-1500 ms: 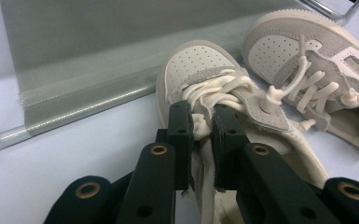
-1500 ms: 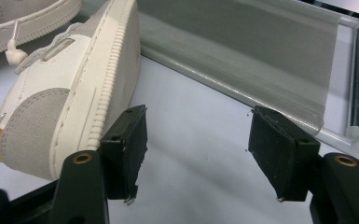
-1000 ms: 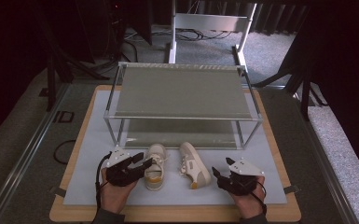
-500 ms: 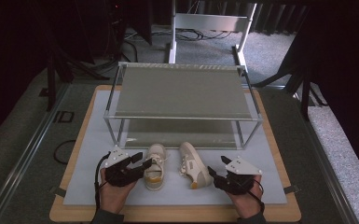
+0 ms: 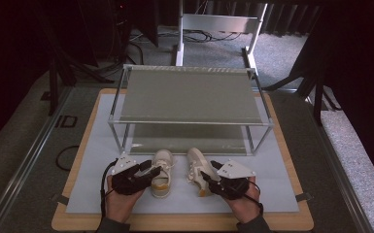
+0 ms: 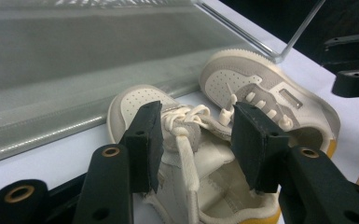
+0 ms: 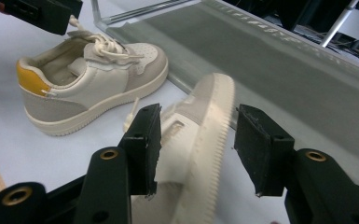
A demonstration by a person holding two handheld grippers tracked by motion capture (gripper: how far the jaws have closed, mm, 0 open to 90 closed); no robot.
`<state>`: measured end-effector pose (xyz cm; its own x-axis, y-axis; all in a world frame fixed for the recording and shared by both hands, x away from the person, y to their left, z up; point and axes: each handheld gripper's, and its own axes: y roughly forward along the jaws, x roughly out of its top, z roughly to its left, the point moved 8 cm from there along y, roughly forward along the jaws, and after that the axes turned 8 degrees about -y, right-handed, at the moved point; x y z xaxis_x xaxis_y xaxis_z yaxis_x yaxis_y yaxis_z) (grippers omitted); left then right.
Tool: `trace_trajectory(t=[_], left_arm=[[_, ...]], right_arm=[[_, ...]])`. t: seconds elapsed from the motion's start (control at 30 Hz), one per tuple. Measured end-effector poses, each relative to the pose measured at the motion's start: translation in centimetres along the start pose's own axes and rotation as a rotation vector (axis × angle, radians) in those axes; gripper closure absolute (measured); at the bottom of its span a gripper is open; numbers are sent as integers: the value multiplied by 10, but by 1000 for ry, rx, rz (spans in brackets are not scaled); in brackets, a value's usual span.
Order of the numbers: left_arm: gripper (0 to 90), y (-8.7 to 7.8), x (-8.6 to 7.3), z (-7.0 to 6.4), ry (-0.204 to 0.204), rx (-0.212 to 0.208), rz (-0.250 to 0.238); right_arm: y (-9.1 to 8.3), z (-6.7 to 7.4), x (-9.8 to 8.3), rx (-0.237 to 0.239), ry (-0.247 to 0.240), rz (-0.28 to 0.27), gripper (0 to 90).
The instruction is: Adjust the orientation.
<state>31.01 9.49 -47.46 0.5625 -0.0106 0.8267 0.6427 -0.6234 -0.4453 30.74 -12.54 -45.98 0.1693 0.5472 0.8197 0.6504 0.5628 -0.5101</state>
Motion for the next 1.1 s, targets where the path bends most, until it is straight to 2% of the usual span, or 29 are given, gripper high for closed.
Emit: trace_trajectory(t=[0.13, 0.2, 0.47, 0.7, 0.9, 1.0, 1.1], left_arm=[[523, 1, -1, -1, -3, -7, 2], [551, 0, -1, -3, -3, -27, 8], [546, 0, -1, -3, -5, -25, 7], [541, 1, -1, -3, -10, -28, 7], [537, 1, -1, -2, -13, -29, 4], [536, 1, -2, -2, -13, -31, 8], [535, 1, -2, -2, -15, -30, 8]], right_arm=[[10, 12, 1, 25, -32, 13, 509], [14, 17, 1, 39, -39, 21, 515], [23, 29, 1, 78, -76, 36, 520], [25, 26, -2, 72, -76, 38, 519], [22, 20, -4, 45, -80, 36, 494], [22, 19, -4, 50, -74, 36, 495], [22, 19, -4, 58, -88, 40, 500]])
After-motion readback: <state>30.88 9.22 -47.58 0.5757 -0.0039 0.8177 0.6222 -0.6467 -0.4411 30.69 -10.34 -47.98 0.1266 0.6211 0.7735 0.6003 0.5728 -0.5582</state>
